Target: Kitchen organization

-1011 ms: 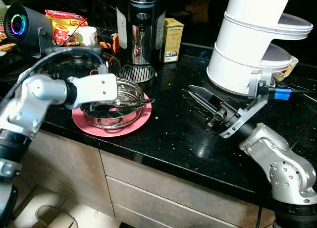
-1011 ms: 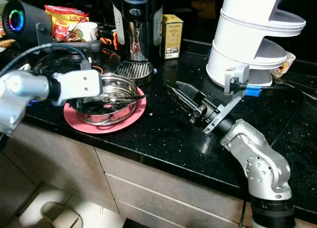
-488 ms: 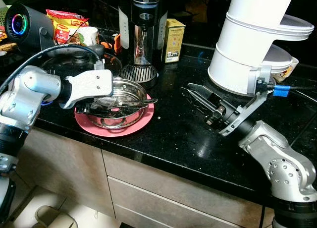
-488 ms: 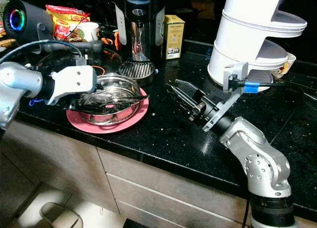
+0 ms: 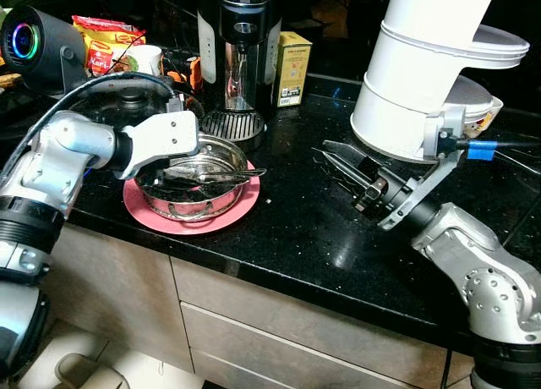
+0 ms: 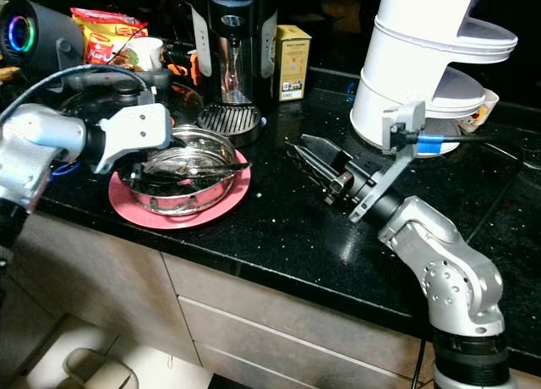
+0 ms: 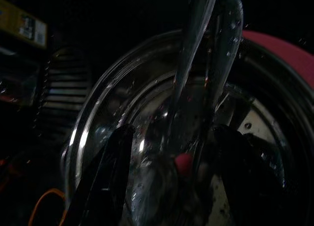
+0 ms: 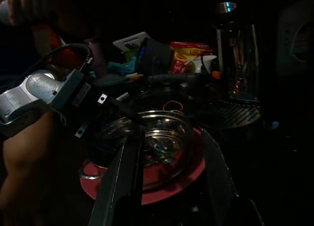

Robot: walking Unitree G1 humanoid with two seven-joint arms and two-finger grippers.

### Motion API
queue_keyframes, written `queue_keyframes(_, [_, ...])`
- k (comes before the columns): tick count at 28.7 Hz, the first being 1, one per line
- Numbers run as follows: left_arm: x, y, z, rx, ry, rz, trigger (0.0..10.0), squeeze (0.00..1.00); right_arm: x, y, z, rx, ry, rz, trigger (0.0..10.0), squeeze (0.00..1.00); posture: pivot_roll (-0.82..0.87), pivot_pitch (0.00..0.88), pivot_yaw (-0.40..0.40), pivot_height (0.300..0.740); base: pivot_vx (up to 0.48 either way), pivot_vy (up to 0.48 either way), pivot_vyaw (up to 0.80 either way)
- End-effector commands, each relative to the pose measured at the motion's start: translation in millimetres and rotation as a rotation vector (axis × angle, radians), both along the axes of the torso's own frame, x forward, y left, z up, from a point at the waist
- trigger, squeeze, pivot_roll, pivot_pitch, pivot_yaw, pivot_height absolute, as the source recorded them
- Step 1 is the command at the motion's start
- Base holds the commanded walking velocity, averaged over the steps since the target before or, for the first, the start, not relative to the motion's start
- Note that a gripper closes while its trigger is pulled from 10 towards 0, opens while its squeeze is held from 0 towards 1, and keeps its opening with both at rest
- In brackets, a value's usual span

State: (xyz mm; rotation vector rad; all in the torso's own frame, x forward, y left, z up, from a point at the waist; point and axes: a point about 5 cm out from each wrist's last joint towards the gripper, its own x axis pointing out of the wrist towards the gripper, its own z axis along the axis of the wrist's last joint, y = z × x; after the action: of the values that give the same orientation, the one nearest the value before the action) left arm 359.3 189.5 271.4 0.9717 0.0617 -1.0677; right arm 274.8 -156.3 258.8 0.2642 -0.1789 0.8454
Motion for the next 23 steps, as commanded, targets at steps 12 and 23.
queue_keyframes(12, [-10.9, -13.5, -6.3, 0.049, 0.106, -0.124, 10.0, 0.00, -3.7, -2.4, 5.1, -0.008, 0.009, -0.017, 10.0, 0.00, -0.13, 0.000, -0.077, 0.740, 0.000, 0.000, 0.00])
queue_keyframes(23, [-12.6, -6.7, -22.0, 0.081, 0.182, -0.097, 0.0, 0.00, -1.7, -4.6, 6.8, -0.007, 0.010, -0.033, 10.0, 0.00, -0.14, 0.000, -0.074, 0.740, 0.000, 0.000, 0.00])
